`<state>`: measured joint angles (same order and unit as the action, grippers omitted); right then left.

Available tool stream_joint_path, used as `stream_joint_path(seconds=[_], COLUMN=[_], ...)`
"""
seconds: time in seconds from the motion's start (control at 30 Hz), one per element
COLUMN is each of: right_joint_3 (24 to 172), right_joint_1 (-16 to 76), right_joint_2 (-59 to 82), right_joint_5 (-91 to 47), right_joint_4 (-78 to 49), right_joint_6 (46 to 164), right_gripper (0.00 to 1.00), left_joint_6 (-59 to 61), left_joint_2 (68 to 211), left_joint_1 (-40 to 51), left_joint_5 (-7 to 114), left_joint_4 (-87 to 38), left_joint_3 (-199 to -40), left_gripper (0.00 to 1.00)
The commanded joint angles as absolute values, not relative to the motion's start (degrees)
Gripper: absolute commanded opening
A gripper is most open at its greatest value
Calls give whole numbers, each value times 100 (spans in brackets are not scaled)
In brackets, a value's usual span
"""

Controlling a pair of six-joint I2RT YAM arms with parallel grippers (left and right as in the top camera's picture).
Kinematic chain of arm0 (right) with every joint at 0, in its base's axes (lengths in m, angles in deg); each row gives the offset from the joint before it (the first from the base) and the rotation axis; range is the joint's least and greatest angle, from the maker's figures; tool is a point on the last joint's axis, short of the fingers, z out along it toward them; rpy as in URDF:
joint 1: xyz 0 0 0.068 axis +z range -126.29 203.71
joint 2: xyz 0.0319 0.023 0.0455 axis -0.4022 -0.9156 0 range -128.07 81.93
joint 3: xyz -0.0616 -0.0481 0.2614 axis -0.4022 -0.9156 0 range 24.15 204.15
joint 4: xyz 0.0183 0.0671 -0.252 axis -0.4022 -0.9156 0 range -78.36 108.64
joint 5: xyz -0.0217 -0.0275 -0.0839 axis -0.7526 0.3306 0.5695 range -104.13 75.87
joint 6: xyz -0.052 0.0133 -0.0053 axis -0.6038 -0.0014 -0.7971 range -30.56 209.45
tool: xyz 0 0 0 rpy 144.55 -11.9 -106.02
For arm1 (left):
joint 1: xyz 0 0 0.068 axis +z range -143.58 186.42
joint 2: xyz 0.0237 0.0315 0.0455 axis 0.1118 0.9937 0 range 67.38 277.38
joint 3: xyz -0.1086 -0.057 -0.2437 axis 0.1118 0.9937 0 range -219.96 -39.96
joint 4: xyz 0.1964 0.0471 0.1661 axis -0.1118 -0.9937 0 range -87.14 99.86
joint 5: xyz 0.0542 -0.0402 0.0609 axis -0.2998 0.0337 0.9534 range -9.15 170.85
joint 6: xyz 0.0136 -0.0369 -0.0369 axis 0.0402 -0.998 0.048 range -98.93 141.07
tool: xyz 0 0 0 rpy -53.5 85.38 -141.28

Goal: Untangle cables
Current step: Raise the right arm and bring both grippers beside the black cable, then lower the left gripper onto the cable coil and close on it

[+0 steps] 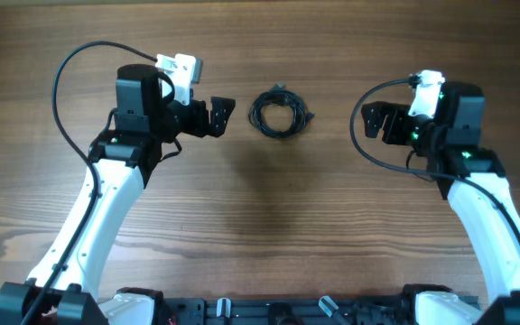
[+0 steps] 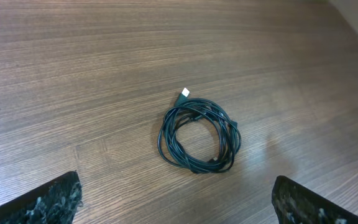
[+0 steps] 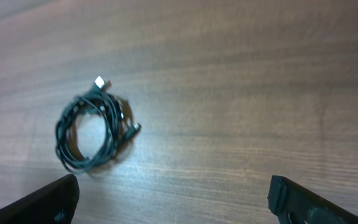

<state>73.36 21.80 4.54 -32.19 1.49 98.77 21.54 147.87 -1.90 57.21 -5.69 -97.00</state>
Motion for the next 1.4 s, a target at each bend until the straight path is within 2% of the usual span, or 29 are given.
stream_joint_path(seconds=[0.0, 0.27, 0.47, 0.73, 1.0, 1.37], right_joint_3=[7360, 7371, 7371, 7371, 7371, 7371], right_joint_1=[2189, 2189, 2189, 2189, 2189, 2189], right_joint_2=[52, -123, -125, -125, -295, -295], right_joint_5=[-3484, -3412, -3407, -3453, -3482, -4017], right_joint_4=[145, 138, 55, -52, -181, -220], right_joint_6=[9743, 9538, 9055, 8637, 8661, 8843], right_gripper=[100, 100, 100, 100, 100, 100], left_joint_6=[1964, 1966, 2237, 2235, 2208, 2536], left_joint_2=[14992, 15479, 15539, 15849, 16734, 17340], left_joint_1=[-211, -340, -819, -1252, -1416, -1416], left_joint_5=[6132, 7461, 8202, 8139, 7422, 6602], left_joint_4=[-558, -530, -344, -93, 738, 1514], left_joint_3=[-9680, -9687, -9687, -9687, -9687, -9687], left_gripper=[100, 100, 100, 100, 100, 87])
